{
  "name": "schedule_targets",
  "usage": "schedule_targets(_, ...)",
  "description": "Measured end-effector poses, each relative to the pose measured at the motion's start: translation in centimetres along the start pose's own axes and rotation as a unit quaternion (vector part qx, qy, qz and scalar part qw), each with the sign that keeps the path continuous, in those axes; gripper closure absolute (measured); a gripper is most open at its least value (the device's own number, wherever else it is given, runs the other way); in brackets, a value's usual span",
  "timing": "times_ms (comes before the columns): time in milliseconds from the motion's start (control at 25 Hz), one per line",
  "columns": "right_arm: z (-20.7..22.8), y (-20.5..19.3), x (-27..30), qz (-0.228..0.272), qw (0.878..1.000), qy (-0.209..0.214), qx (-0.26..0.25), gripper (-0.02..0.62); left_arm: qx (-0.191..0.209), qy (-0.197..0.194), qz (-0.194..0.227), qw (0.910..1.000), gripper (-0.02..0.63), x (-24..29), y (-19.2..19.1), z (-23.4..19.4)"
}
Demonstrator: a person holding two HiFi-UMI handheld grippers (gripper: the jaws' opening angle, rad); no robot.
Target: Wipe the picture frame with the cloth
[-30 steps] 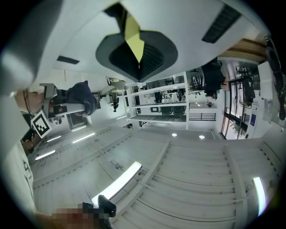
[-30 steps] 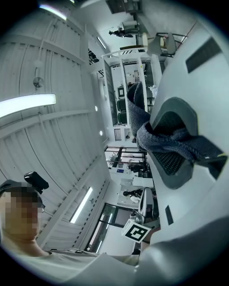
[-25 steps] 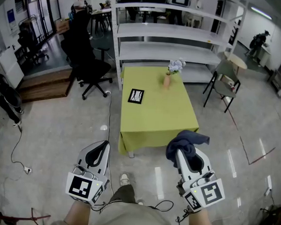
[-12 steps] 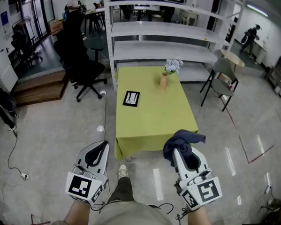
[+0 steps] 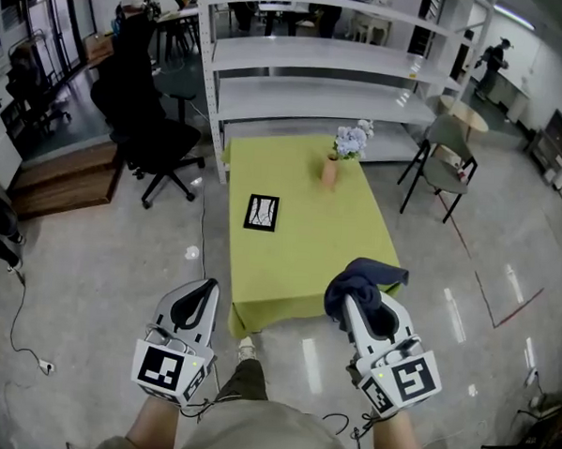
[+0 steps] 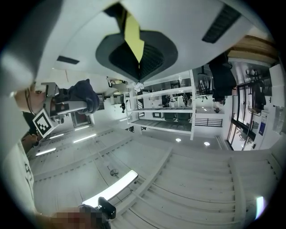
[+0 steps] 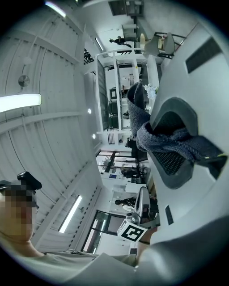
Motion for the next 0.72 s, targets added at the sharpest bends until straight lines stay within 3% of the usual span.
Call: schedule_targets(720, 2.8, 0.8, 25.7, -0.044, 0.999, -0.017, 0.002, 0.520, -0.015, -0.026, -0.034, 0.9990, 0.598, 15.0, -1.9, -20.8)
Point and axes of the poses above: the fingertips, and each gripper's own axes: x forward along the fingers, z to its right, y out of its top, the point moved 3 cm from there along -x, backward along the fingers, and after that the axes turned 5 degrees about -y, right-handed, at the moved point
